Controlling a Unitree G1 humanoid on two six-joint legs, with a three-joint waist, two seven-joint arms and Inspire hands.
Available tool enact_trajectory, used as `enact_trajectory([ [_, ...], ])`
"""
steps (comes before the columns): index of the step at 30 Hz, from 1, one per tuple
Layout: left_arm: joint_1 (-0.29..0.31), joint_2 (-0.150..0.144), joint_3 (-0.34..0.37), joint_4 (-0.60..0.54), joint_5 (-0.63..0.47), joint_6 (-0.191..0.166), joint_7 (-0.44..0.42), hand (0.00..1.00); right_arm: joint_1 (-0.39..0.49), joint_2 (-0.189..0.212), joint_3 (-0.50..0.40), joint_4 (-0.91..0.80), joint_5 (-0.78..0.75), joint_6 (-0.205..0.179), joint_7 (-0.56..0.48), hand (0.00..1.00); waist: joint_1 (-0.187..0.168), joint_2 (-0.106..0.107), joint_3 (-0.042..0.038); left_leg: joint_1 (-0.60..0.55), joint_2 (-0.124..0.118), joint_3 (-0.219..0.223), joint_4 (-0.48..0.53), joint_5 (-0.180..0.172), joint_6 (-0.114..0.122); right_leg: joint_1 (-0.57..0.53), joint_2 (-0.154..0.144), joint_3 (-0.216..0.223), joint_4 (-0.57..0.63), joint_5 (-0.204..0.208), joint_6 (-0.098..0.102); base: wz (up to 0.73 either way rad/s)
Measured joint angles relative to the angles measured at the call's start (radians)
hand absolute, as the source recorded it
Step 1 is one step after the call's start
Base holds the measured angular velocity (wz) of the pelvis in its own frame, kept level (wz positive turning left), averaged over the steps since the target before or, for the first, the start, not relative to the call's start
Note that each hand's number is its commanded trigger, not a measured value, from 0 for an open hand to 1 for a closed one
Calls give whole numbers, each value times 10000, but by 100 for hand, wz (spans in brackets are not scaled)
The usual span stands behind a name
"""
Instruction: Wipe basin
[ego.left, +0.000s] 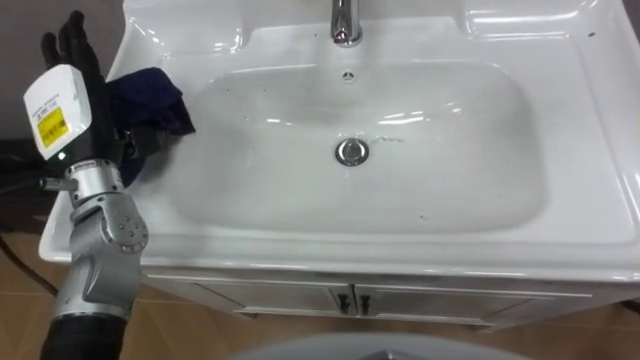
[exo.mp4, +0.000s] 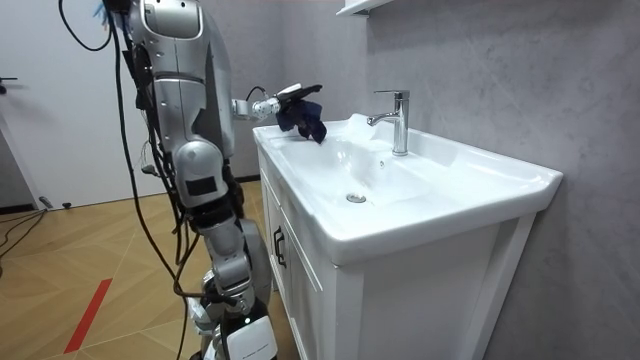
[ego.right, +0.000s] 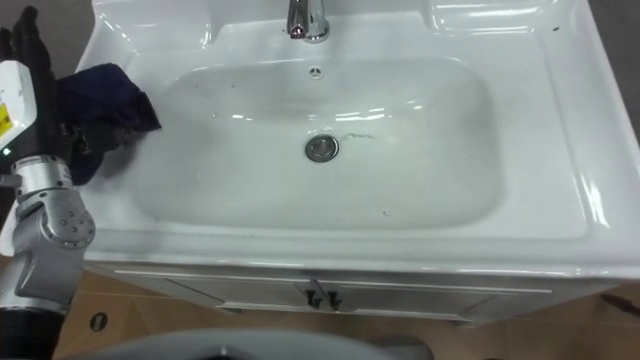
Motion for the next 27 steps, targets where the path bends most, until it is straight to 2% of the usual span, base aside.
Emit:
enact_trajectory([
  [15, 6, -1, 0, 0, -12, -6, 0, 0, -44, 0, 0, 290, 0, -2, 106, 0, 23, -20, -3, -6, 0, -14, 13, 0, 0, -13, -15, -111, 77, 5, 9, 0],
  [19, 5, -1, 0, 0, -1733, -113, -1, 0, -64, 3, 184, 329, 151, 18, 109, 0, -5, -15, -1, -2, -4, -112, 16, 1, 2, 12, -34, -107, 88, 4, 9, 2],
  [21, 4, 0, 0, 0, -2868, -113, -1, 0, -102, -1, 186, 320, 218, 25, 99, 0, 5, -5, 6, 7, -4, -94, 17, 3, 5, 5, -25, -87, 88, 4, 9, 0],
  [23, 26, -1, 0, 0, -4501, -113, -1, 0, -102, 1, 180, 259, 201, 7, -7, 0, 24, -10, 32, 0, -8, -82, 17, 8, 13, -2, -16, -114, 71, 3, 9, 0],
  [27, 50, -2, 2, 5, -5881, -115, -24, 0, -111, 1, 168, 193, 201, 8, -39, 0, 59, -37, 51, -3, -10, -81, 11, 14, 23, -13, -17, -125, 88, -1, 9, 0],
])
